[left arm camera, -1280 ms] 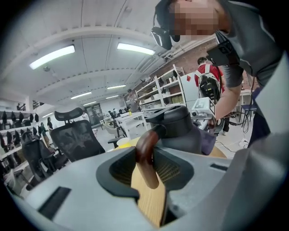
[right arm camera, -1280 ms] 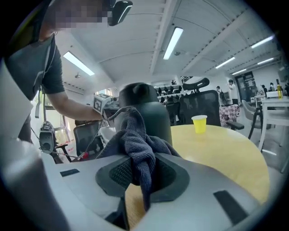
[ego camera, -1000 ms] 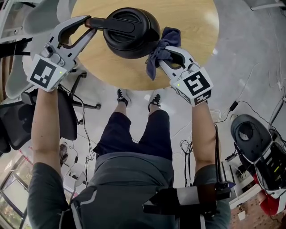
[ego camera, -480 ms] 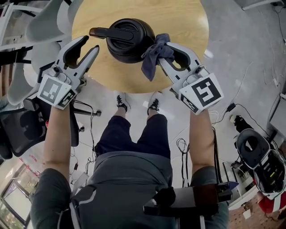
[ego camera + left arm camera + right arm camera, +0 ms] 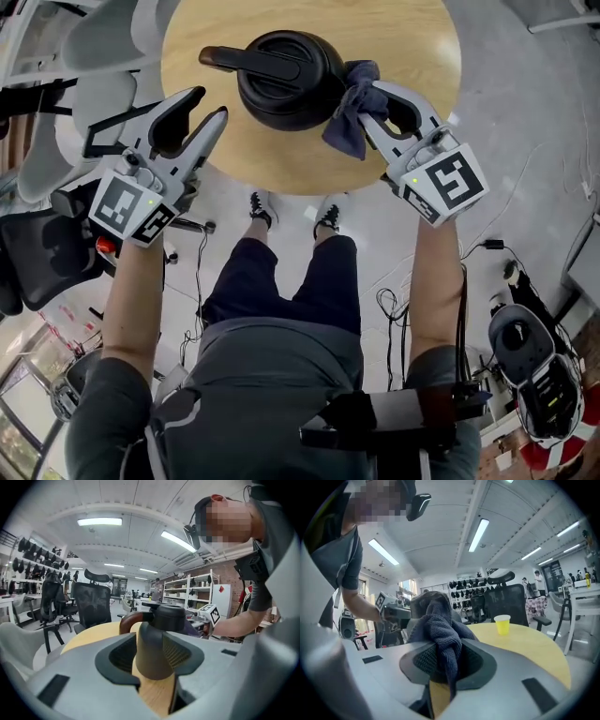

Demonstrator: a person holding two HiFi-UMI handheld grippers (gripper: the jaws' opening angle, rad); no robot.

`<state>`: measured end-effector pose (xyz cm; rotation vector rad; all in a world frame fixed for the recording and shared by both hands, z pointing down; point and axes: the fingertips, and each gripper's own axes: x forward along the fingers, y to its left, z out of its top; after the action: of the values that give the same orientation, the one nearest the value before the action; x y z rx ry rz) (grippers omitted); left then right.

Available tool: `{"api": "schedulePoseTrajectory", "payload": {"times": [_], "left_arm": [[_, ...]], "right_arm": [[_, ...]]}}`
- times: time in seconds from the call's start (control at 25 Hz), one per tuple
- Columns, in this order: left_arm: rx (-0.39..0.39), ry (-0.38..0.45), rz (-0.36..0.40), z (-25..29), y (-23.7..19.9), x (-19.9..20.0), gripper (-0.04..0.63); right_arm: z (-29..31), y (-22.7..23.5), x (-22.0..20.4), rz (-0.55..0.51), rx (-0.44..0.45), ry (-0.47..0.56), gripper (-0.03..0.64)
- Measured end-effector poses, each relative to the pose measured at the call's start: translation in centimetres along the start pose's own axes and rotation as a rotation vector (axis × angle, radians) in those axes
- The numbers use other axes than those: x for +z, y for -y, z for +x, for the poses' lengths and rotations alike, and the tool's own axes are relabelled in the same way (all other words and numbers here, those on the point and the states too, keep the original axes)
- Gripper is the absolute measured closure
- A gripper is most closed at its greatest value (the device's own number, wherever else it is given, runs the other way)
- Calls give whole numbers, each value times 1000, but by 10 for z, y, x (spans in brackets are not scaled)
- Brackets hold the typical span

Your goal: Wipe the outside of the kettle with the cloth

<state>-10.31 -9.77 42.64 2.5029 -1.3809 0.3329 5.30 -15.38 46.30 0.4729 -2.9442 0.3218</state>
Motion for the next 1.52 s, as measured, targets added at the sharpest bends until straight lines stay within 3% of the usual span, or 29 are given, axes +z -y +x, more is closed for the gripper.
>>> {"api": "schedulePoseTrajectory", "payload": {"times": [0.32,0.6,0.88,1.04,1.2,1.4,1.52], "left_arm": [[50,17,-46,3,13,-8,448],[102,-3,-103,-2,17,-18,469],[169,24,-124,-11,13,2,509],[190,47,-149,-13,20,16,551],[186,46,-134,-8,27,19,578],[197,46,-144,-8,26,15,586],[198,43,-159,-5,27,12,586]], "right_arm": [[16,13,-70,47,-5,-156,518],[20,17,-79,39,-47,-229,518],[4,23,34,90,-78,29,518],[2,18,77,78,-64,100,518],[10,19,68,81,-56,88,518],[10,31,42,183,-105,124,520],[12,40,8,190,-143,58,520]]}}
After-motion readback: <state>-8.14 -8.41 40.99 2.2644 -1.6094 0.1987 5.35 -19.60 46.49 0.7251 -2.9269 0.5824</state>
